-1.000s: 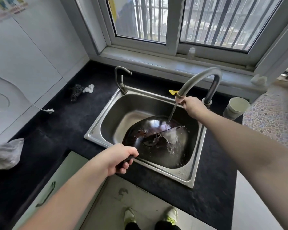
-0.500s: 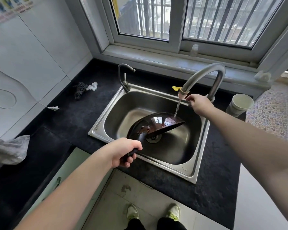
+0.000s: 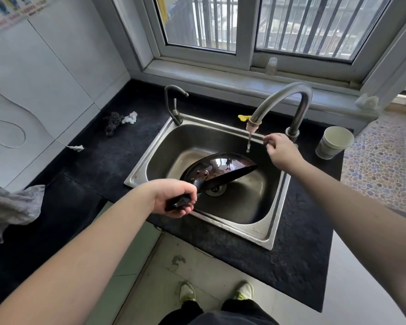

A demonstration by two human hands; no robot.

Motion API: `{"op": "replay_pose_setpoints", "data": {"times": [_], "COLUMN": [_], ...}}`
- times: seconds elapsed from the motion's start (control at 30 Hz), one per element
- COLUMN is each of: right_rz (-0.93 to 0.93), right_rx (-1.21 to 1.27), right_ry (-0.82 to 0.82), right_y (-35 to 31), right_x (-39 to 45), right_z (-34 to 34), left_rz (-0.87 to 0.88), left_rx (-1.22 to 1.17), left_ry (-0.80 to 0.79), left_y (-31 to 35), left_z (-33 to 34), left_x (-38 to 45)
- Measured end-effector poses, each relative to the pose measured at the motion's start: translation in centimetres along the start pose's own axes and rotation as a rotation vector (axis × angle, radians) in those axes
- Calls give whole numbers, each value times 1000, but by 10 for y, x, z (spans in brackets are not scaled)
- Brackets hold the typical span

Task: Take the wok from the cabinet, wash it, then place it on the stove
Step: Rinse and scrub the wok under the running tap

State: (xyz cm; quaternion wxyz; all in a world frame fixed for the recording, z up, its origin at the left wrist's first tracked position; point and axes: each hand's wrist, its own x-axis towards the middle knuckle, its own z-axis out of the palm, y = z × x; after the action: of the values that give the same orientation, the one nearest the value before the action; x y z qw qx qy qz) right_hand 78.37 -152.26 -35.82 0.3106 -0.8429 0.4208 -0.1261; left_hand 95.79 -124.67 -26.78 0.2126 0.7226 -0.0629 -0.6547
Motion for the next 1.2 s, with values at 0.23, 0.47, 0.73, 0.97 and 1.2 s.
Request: {"op": "replay_pose_setpoints", "data": {"times": [0.23, 0.47, 0.73, 0.97, 1.2], "right_rz": [103, 100, 513, 735, 827], "right_rx": [130, 260, 822, 1391, 1813], "right_ry": [58, -141, -543, -580, -396], "right_y": [-13, -49, -111, -158, -199], "right_x": [-47, -100, -149, -142, -111], "right_z": [4, 30, 92, 135, 148], "left_rz": [-69, -47, -11, 31, 31], "left_rx": [68, 177, 181, 55, -71], "left_ry": [49, 150, 99, 2, -82], "left_y": [-2, -8, -5, 14, 31], "left_z": [10, 12, 9, -8, -41], "left_x": [7, 12, 19, 17, 15]}}
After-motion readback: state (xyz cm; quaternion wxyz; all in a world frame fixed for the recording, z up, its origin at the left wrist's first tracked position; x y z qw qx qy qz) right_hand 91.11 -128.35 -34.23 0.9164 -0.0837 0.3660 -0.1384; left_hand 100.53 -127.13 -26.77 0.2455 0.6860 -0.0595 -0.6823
